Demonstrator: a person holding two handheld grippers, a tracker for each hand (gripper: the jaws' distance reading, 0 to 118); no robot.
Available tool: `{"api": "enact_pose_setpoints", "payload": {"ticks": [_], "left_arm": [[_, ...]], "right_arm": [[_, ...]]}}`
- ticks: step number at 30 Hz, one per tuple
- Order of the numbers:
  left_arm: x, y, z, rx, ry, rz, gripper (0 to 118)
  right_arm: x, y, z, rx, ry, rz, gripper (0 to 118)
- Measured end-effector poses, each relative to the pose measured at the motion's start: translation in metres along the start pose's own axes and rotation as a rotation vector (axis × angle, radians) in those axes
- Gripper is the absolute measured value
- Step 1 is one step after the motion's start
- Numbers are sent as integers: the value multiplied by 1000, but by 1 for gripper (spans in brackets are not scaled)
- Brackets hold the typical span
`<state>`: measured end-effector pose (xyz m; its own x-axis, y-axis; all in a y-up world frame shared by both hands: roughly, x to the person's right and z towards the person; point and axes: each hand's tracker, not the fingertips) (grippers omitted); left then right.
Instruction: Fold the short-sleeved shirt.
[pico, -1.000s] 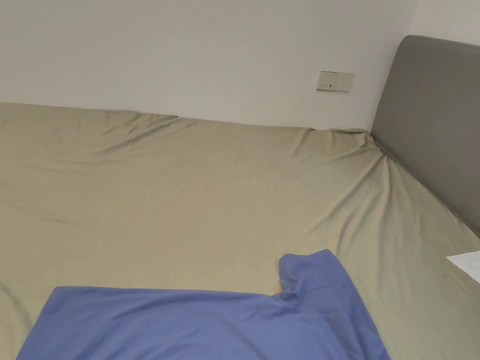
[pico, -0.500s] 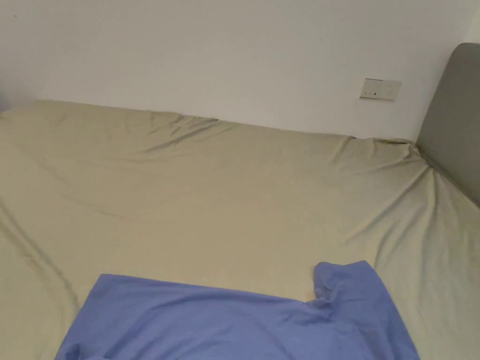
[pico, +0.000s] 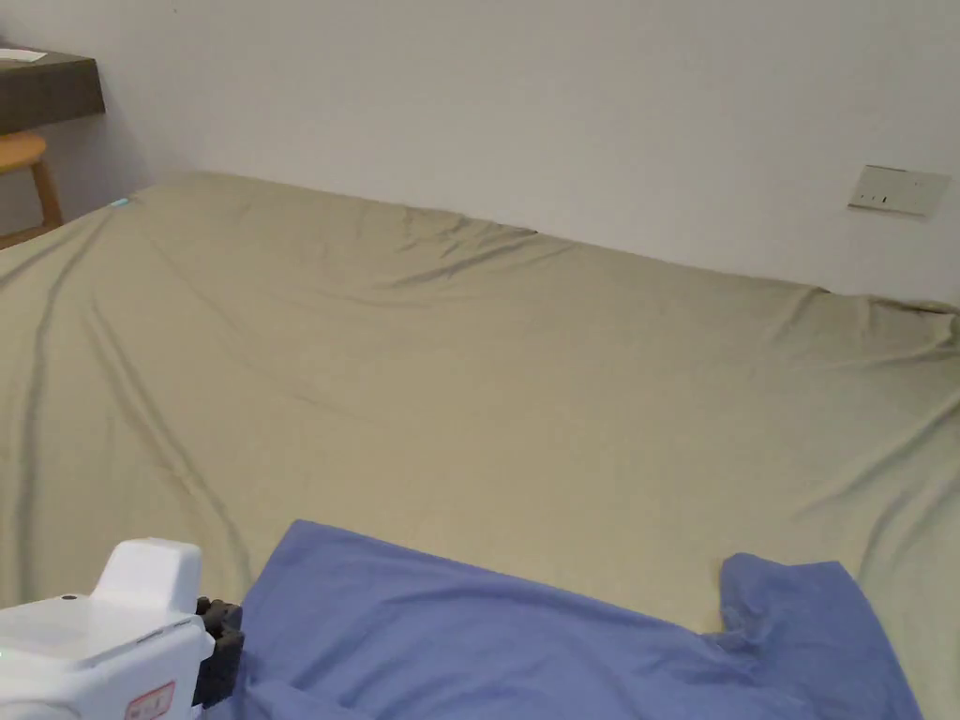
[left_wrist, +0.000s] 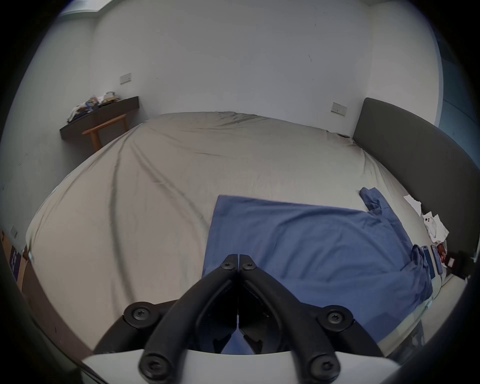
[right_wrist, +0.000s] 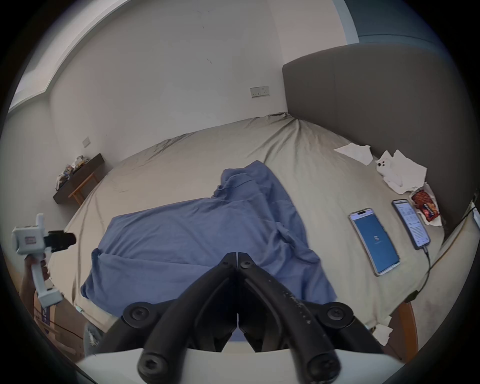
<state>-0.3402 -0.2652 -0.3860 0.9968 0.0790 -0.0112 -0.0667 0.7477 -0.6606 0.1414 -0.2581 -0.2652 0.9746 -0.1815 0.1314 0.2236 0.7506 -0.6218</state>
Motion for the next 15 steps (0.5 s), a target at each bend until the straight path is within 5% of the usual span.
{"api": "enact_pose_setpoints", "payload": {"ticks": [10,12,13,15], "left_arm": [[-14,94,-131,-107,-2,-71,1],[-18,103,-152,-177,-66,-35,27],[-20,105,-160,-202,-70,-28,59],[-20,106,-175,-238,-47,-39,91]], "right_arm": [[-34,27,-59,-68,115,32,1],[-36,29,-67,-83,124,28,2],[-35,29,-71,-91,126,24,1],[-33,28,-76,-106,128,17,2]]}}
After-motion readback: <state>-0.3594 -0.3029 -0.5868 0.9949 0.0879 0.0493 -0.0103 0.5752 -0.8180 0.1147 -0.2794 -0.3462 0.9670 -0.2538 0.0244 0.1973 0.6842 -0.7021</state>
